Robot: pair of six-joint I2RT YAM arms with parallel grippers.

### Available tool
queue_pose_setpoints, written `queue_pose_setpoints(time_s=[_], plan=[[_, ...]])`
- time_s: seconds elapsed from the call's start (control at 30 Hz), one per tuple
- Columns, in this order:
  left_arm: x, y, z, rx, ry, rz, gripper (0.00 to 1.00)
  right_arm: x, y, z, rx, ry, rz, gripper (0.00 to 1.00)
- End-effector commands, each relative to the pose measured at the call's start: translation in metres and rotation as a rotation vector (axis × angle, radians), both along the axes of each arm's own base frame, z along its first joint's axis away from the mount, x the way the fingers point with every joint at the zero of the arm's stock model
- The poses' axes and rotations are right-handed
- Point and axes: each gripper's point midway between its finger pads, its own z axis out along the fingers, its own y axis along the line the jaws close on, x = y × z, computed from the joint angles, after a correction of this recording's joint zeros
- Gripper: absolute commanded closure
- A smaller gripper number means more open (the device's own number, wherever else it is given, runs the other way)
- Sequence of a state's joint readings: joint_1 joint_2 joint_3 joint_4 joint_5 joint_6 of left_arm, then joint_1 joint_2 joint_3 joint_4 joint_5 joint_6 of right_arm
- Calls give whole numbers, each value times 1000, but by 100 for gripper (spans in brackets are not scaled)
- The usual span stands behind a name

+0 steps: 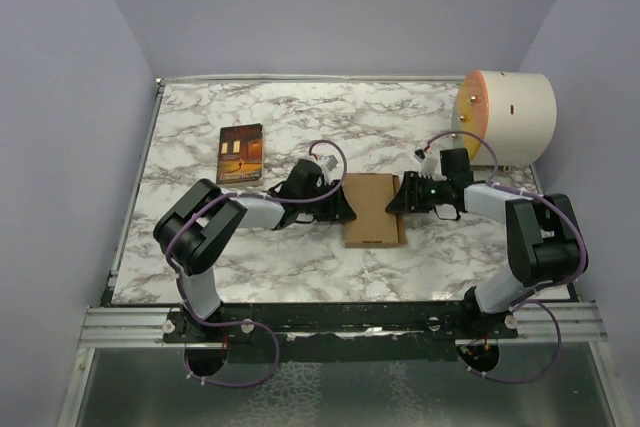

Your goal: Fold the paper box

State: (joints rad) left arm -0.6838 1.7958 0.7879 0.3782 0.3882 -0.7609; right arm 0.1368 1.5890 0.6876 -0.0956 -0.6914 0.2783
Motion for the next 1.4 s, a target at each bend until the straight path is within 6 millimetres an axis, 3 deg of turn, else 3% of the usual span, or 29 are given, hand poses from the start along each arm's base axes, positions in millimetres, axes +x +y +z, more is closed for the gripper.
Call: queue_pose_setpoints(time_s=[0.0,0.5,0.77,1.0,1.2,1.37], plan=[[-33,13,-55,194,97,-37,59,-1,22,18,22,-58,89,55],[-25,0,-49,207,81,-55,58,0,27,19,-55,-118,137,49],[-24,17,-58,210,110,-21,57,6,7,13,-121,-105,65,39],[-15,24,-51,206,101,-9,54,6,-7,17,-66,-70,10,31],[-6,22,-48,197,94,-16,54,17,-16,24,-14,-68,-23,27],[-4,23,-45,197,83,-23,52,42,-17,24,-26,-128,-38,26]])
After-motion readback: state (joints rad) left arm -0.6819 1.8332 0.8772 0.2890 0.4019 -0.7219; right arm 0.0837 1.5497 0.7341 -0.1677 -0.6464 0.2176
